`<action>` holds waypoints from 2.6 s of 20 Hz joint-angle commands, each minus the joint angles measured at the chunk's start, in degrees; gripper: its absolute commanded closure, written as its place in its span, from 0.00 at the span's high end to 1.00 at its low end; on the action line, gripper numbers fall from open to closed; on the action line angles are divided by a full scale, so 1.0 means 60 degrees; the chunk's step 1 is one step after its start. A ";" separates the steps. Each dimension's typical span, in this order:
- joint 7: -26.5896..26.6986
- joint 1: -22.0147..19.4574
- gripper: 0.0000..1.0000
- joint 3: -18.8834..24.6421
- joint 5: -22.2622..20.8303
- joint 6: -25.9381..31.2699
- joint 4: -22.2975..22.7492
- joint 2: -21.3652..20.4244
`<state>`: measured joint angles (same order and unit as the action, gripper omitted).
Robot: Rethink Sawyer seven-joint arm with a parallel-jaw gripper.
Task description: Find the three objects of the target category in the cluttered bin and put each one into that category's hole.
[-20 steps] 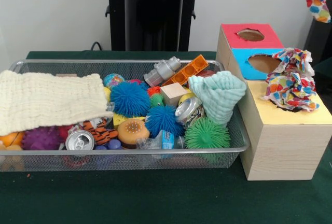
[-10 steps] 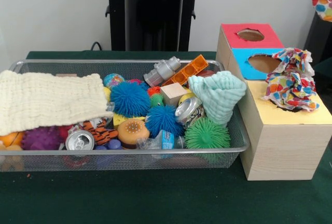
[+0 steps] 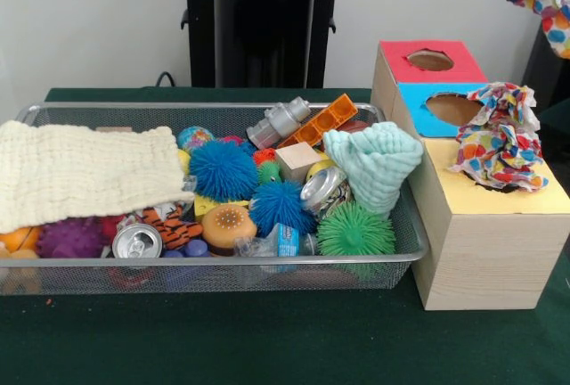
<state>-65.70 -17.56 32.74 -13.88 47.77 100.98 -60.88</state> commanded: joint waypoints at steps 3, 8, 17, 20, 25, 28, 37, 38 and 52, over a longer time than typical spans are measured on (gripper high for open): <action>-0.1454 -0.0063 0.00 -0.0810 -0.0790 -0.0950 -0.0333 0.1079; -0.1276 -0.0083 0.00 -0.0830 -0.0827 -0.1137 -0.0354 0.1211; -0.1184 -0.0083 0.00 -0.1010 -0.0847 -0.1406 -0.0251 0.1395; -0.1304 0.0021 0.00 -0.1041 -0.0789 -0.1387 -0.0332 0.1473; -0.1366 0.0118 0.00 -0.1079 -0.0868 -0.1590 -0.0238 0.1570; -0.1440 0.0168 0.00 -0.1138 -0.0921 -0.1817 -0.0162 0.1700; -0.1615 0.0463 0.00 -0.1374 -0.0793 -0.1828 -0.0399 0.1908; -0.1616 0.0533 0.00 -0.1421 -0.0818 -0.1800 -0.0482 0.1928; -0.1657 0.0722 0.00 -0.1668 -0.0806 -0.2197 -0.0429 0.2083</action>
<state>-65.70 -12.92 25.87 -17.55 36.92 100.27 -50.14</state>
